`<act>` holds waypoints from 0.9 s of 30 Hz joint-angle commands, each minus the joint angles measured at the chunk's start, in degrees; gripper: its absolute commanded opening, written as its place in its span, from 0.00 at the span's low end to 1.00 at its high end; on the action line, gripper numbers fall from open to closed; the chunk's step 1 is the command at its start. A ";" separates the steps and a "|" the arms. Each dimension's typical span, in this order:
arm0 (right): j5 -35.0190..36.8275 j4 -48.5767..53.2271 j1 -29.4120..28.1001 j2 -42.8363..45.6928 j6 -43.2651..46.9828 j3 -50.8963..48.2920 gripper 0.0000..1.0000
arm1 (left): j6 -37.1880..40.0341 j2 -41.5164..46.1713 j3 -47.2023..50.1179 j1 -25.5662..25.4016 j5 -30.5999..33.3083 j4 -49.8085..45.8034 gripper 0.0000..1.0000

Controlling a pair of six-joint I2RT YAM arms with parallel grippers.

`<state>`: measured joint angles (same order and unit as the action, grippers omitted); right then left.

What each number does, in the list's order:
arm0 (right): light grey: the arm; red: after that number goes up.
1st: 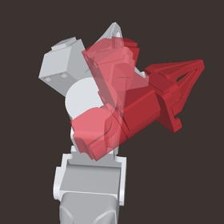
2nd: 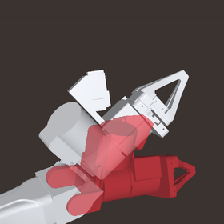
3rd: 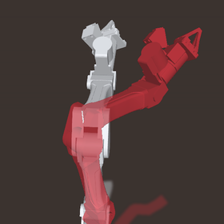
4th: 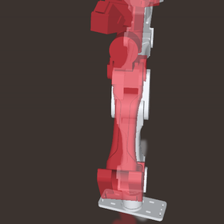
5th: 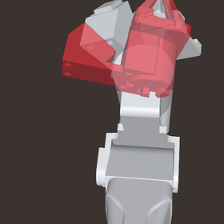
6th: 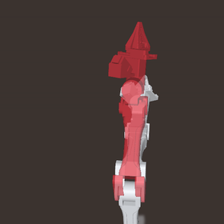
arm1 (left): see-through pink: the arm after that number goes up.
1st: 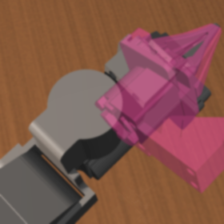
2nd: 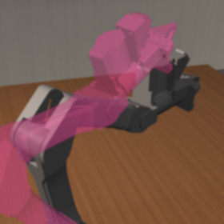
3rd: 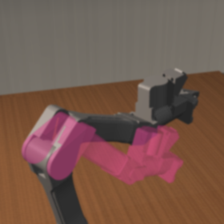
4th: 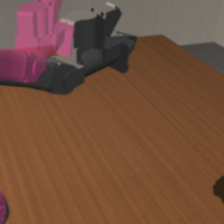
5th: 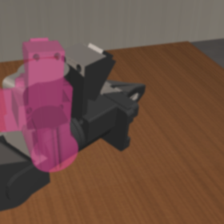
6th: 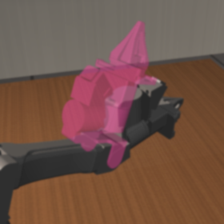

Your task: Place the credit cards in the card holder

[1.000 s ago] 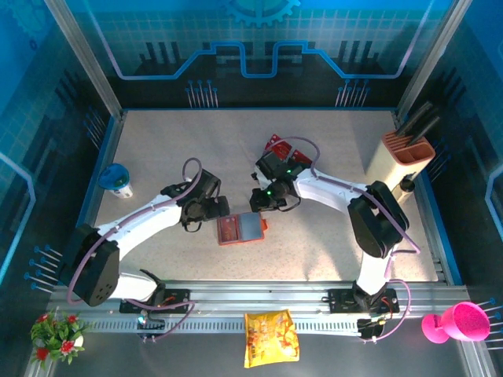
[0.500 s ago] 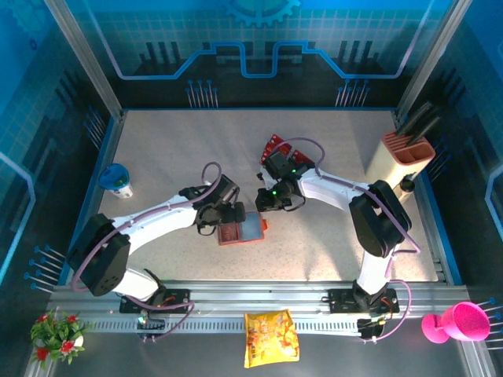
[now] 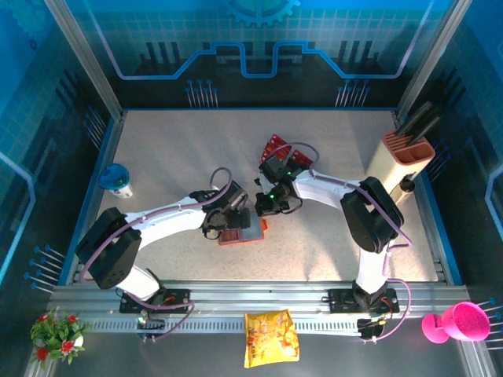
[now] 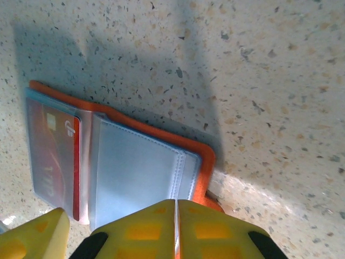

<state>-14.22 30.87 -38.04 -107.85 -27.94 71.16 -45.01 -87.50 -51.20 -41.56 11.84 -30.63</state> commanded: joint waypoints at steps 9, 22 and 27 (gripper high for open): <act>-0.92 1.30 -2.54 -4.15 1.13 3.51 0.10 | -0.34 -0.73 1.89 -0.59 1.61 0.55 0.99; -2.84 0.42 -4.56 -8.68 -0.26 4.95 0.09 | 0.63 -1.16 2.66 -0.71 1.23 1.63 0.99; -3.02 -0.81 -4.76 -8.47 -1.66 4.02 0.09 | 0.96 -1.89 3.17 -0.64 1.34 1.89 0.99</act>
<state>-15.99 29.98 -42.02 -114.74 -28.47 75.44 -44.91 -88.51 -49.28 -41.85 12.27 -29.45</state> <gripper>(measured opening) 0.095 0.992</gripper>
